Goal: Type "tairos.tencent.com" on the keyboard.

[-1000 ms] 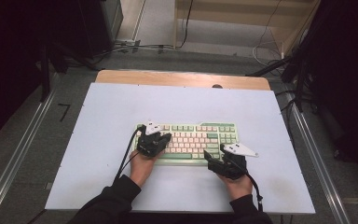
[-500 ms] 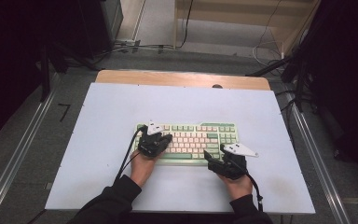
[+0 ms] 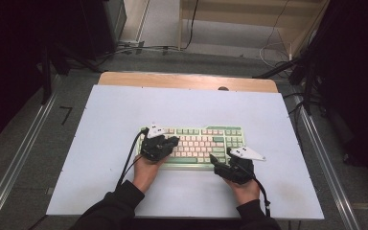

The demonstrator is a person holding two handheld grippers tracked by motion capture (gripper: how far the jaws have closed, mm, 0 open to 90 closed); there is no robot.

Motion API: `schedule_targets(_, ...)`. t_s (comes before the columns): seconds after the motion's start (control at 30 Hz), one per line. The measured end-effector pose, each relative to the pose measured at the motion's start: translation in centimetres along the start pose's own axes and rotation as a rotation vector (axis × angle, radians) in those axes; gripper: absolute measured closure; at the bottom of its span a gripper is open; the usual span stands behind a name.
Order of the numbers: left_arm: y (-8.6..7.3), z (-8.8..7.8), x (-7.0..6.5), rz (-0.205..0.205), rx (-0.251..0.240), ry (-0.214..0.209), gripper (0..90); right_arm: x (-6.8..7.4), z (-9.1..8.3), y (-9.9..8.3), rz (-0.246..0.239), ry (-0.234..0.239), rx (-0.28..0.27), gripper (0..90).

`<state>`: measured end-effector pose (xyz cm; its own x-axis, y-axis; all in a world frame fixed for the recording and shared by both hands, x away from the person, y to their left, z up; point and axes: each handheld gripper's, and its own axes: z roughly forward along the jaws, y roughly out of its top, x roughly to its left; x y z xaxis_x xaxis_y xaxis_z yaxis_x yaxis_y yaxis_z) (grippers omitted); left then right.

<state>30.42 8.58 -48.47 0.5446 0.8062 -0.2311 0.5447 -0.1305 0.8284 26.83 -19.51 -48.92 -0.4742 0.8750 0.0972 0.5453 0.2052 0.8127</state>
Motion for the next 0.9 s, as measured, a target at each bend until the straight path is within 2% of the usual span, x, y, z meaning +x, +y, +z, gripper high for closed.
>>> schedule_targets(0.13, 0.1, -0.6, -0.1, 0.007, -0.018, -0.014, 64.8, 0.0, 0.1, 0.1, -0.004, 0.002, -0.003, 28.9)
schedule_targets(0.3, -0.2, -1.1, -0.2, 0.008, -0.024, -0.006, 50.1, 0.2, 0.4, 0.3, -0.011, 0.01, -0.001, 29.1)
schedule_targets(0.6, -0.6, -2.5, 0.2, 0.0, -0.047, 0.035, 37.1, 0.6, 1.0, 0.7, -0.023, 0.029, -0.003, 31.9)
schedule_targets(0.83, -1.1, -3.8, 0.6, -0.013, -0.081, 0.08, 30.3, 1.0, 1.6, 1.0, -0.04, 0.039, -0.002, 39.1)
schedule_targets(0.9, -1.2, -4.1, 0.7, -0.014, -0.081, 0.093, 28.7, 1.1, 1.8, 1.1, -0.049, 0.046, 0.002, 43.6)
